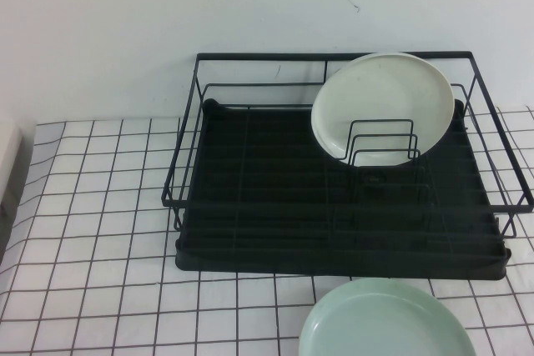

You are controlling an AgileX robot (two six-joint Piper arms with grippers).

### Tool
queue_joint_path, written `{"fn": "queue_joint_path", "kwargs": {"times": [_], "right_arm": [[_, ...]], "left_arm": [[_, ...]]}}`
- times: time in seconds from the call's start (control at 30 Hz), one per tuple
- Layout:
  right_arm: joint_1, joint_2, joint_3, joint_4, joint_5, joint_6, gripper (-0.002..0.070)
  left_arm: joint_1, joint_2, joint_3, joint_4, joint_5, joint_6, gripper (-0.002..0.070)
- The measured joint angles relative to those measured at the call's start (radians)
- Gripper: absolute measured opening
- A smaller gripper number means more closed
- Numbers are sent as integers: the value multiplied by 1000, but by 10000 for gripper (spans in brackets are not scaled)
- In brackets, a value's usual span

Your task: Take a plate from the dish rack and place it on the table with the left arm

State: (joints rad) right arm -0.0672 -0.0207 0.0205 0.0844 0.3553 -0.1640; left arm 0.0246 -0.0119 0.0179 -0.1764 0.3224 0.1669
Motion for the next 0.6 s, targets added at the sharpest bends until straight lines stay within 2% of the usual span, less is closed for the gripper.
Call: {"fn": "queue_joint_path", "kwargs": {"times": [0.07,0.17,0.4,0.6], "right_arm": [[0,0,0,0,0,0,-1],[0,0,0,0,0,0,-1],[0,0,0,0,0,0,-1],[0,0,0,0,0,0,-1]], "left_arm": [[0,0,0,-23,-2,0,-3],[0,0,2,-159,-34,-9,-3],[0,0,4,-690,-177,-38,-3],[0,0,4,-788,-220,-39,-3]]}}
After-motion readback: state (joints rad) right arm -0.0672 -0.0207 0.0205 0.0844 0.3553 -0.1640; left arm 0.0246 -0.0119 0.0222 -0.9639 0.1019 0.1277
